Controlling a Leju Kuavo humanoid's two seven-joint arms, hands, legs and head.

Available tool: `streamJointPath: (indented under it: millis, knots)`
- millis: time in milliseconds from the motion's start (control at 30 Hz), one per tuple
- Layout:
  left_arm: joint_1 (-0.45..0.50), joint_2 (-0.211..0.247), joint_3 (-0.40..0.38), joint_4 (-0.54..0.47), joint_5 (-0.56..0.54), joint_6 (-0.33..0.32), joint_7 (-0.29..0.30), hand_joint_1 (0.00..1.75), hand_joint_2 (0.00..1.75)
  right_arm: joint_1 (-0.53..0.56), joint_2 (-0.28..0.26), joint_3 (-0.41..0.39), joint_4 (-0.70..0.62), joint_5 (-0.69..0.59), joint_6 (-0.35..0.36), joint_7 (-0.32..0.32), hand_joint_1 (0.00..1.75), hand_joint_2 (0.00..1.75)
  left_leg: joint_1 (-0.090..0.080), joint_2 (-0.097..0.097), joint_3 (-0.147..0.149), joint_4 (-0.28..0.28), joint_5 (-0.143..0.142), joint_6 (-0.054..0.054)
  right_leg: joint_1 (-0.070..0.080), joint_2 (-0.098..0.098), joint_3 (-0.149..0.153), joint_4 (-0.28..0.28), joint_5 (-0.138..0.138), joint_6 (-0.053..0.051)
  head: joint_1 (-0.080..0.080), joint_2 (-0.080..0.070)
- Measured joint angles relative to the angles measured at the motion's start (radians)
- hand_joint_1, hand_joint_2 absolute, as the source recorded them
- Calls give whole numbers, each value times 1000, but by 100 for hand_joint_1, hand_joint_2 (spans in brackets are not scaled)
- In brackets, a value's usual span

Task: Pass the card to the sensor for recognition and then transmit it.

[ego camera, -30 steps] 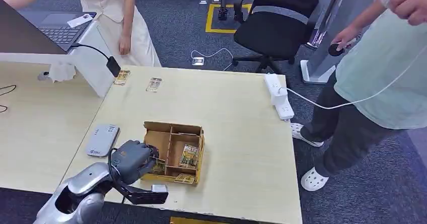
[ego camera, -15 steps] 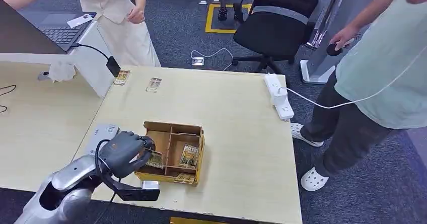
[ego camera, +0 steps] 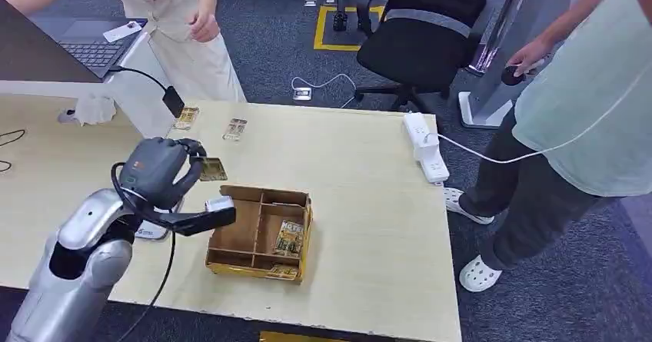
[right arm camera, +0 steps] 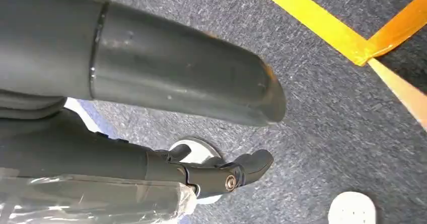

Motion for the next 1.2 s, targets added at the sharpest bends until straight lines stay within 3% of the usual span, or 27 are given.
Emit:
streamJointPath:
  millis: [200, 300, 533, 733, 933, 1200]
  knots:
    - [-52, -51, 51, 29, -24, -4, 1, 175, 175, -1, 0, 7, 3, 4, 0, -2, 0, 0, 0, 0, 0, 0, 0, 0, 0, 1, 0, 0, 0, 1, 0, 0]
    - [-77, -85, 76, 46, -63, 0, 33, 175, 175, -2, 0, 13, 3, 4, 0, -5, 0, 0, 0, 0, -1, 0, 0, 0, 0, 0, -1, 0, 0, 1, 0, 0]
    - [-155, -217, 193, 80, -199, 52, 109, 175, 175, -6, 0, 45, 3, -35, 6, 7, 0, 0, 0, 0, -1, 1, 0, 0, 0, 0, -1, 0, 1, 2, 0, 0]
    - [-187, -308, 280, 80, -292, 101, 117, 175, 175, -10, -2, 51, 9, -24, 18, 6, 0, 0, 0, 2, -1, 1, 0, 0, 0, 2, -1, 0, 1, 2, 0, 0]
    - [-218, -350, 326, 81, -335, 116, 105, 175, 175, -12, -2, 51, 23, 5, 16, -21, 0, 0, 0, 1, -1, 1, 0, 0, 0, 1, -1, 0, 1, 2, 0, 0]
    - [-235, -371, 333, 86, -341, 116, 98, 175, 175, -13, -3, 50, 35, 8, 15, -27, 0, 0, 0, 1, -1, 1, 0, 0, 0, 1, -1, 0, 1, 2, 0, 0]
